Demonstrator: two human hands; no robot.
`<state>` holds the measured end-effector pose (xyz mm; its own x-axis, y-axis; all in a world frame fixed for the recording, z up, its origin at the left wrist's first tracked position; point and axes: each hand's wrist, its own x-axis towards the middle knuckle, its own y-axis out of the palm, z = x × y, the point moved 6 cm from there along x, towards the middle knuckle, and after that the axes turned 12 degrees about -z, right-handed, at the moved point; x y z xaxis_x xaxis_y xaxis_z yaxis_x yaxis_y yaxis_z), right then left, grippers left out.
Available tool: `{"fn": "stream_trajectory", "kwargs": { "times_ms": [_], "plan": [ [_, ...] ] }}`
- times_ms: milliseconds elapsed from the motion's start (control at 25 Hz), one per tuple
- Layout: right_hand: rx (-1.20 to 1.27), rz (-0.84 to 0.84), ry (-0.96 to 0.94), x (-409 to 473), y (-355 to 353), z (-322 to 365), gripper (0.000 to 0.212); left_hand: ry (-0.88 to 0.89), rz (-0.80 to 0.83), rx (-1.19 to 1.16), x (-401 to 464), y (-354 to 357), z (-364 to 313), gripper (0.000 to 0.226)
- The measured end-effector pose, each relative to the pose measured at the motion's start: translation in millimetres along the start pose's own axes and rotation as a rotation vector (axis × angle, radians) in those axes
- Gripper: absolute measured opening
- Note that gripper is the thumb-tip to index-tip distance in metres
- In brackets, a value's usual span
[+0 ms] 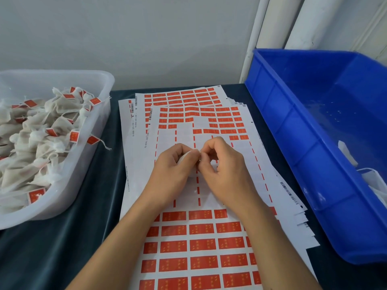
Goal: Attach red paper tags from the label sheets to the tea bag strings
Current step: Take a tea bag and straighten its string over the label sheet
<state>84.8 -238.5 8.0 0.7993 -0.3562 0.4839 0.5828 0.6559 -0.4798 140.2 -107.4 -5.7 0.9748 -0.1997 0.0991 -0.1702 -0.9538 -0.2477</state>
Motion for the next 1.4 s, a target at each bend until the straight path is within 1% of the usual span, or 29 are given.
{"fn": "stream_trajectory", "kwargs": {
  "times_ms": [120,200,240,320,440,520,560,680,800,880,960,1040,1120,1200,1320,1400],
  "plan": [
    [0.119,-0.014,0.048,0.5,-0.9,3.5,0.01,-0.01,0.015,-0.075,-2.6,-0.1,-2.2,0.014],
    [0.153,-0.016,0.057,1.0,-2.4,4.3,0.007,0.037,0.055,-0.116,-2.9,-0.8,-7.8,0.011],
    [0.138,-0.018,0.069,1.3,-3.4,2.7,0.006,0.057,0.065,-0.117,-2.4,-1.3,-9.3,0.016],
    [0.042,-0.039,0.099,3.1,-6.3,-3.7,0.005,0.035,0.077,-0.116,-1.2,-1.7,-7.5,0.025],
    [-0.115,-0.098,0.137,6.7,-10.5,-11.7,0.007,-0.014,0.1,-0.096,-0.9,-0.3,-5.0,0.03],
    [-0.117,-0.136,0.143,7.2,-9.6,-11.4,0.007,-0.026,0.117,-0.102,-0.7,0.7,-4.7,0.033],
    [-0.077,-0.15,0.142,6.2,-9.0,-10.2,0.007,-0.032,0.12,-0.103,-0.6,0.7,-4.3,0.034],
    [0.159,-0.152,0.206,5.4,-8.1,-10.2,0.007,-0.028,0.122,-0.083,-1.9,0.3,-3.2,0.034],
    [0.4,-0.143,0.42,10.1,-13.1,-22.5,0.007,-0.015,0.099,-0.06,-1.5,-0.3,-3.1,0.032],
    [0.711,-0.087,0.604,11.3,-10.6,-28.0,0.012,-0.013,0.089,-0.072,-0.7,-1.0,-3.6,0.035],
    [1.042,0.0,0.72,9.3,-5.8,-25.6,0.019,0.003,0.106,-0.079,-0.4,-0.4,-3.6,0.032],
    [1.198,0.066,0.761,7.2,-4.6,-24.5,0.025,0.033,0.115,-0.068,-1.1,1.0,-4.2,0.026],
    [1.18,0.092,0.743,6.7,-4.2,-25.6,0.034,0.044,0.1,-0.064,-0.4,0.4,-3.6,0.024],
    [1.005,0.055,0.68,7.6,-5.6,-27.0,0.035,0.045,0.089,-0.067,0.8,-0.5,-3.2,0.024],
    [0.678,-0.055,0.569,8.8,-11.1,-26.6,0.022,0.049,0.095,-0.062,0.5,0.4,-3.8,0.023],
    [0.541,-0.116,0.516,8.8,-15.5,-25.8,0.015,0.045,0.098,-0.055,-0.5,0.7,-4.0,0.021]
  ]
}}
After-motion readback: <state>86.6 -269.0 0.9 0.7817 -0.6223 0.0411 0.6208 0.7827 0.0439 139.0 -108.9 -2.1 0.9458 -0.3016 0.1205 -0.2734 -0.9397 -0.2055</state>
